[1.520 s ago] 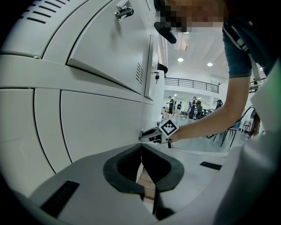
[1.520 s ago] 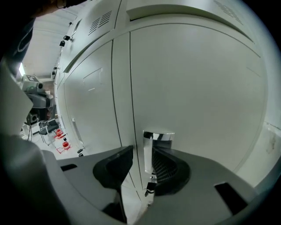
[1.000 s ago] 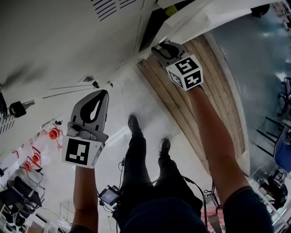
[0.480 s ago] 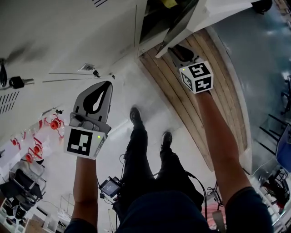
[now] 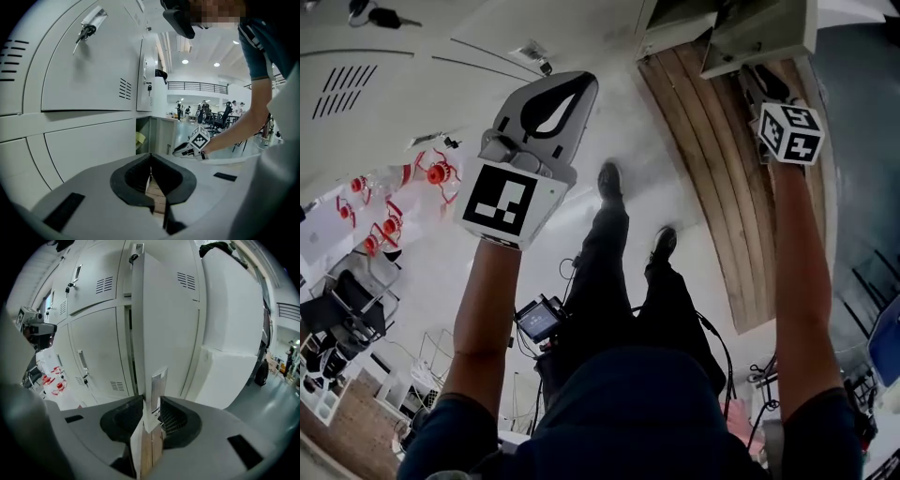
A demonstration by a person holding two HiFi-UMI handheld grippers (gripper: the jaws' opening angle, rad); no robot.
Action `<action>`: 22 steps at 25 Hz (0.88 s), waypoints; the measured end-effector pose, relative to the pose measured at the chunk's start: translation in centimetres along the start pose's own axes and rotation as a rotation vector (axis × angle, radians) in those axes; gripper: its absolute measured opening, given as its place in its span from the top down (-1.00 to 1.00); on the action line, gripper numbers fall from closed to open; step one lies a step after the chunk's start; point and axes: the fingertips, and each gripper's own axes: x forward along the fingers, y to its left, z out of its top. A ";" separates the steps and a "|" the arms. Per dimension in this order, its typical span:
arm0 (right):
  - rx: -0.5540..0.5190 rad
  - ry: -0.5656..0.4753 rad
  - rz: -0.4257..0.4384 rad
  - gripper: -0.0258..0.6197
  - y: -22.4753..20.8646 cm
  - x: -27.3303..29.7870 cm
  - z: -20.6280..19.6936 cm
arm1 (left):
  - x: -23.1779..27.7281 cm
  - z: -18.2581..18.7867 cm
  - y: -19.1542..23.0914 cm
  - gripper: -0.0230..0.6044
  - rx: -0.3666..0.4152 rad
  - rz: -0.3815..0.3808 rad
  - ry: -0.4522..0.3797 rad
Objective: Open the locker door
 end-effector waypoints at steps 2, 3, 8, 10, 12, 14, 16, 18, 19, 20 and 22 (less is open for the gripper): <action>0.018 0.017 -0.020 0.52 -0.9 -0.9 -0.5 | -0.2 0.5 -0.4 0.87 -0.002 0.009 0.003; 0.031 0.026 -0.028 0.53 -1.4 -1.3 -0.8 | -0.3 0.8 -0.6 0.87 -0.001 0.011 0.002; 0.090 0.067 -0.051 0.70 -3.6 -3.0 -2.0 | -0.6 2.8 -2.1 0.87 0.018 0.008 -0.016; 0.108 0.080 -0.054 0.72 -4.3 -3.7 -2.1 | -0.8 3.7 -2.6 0.87 0.023 0.015 -0.020; 0.125 0.095 -0.060 0.73 -5.1 -4.5 -2.1 | -1.1 4.7 -3.1 0.87 0.026 0.023 -0.024; 0.142 0.105 -0.072 0.73 -5.6 -5.4 -1.7 | -1.6 5.5 -3.5 0.87 0.027 0.036 -0.018; 0.163 0.104 -0.074 0.73 -5.8 -6.5 -1.1 | -2.3 6.1 -3.7 0.87 0.028 0.052 0.008; 0.181 0.090 -0.057 0.73 -5.5 -7.7 -0.5 | -2.9 7.4 -4.1 0.87 0.034 0.062 -0.009; 0.186 0.079 -0.044 0.73 -5.3 -8.4 -0.1 | -3.2 8.1 -4.4 0.87 0.038 0.067 -0.024; 0.187 0.067 -0.031 0.73 -4.9 -9.3 0.4 | -3.6 8.8 -4.7 0.87 0.041 0.072 -0.032; 0.182 0.039 -0.014 0.73 -4.4 -11.4 1.6 | -4.4 10.0 -5.4 0.87 0.048 0.085 -0.035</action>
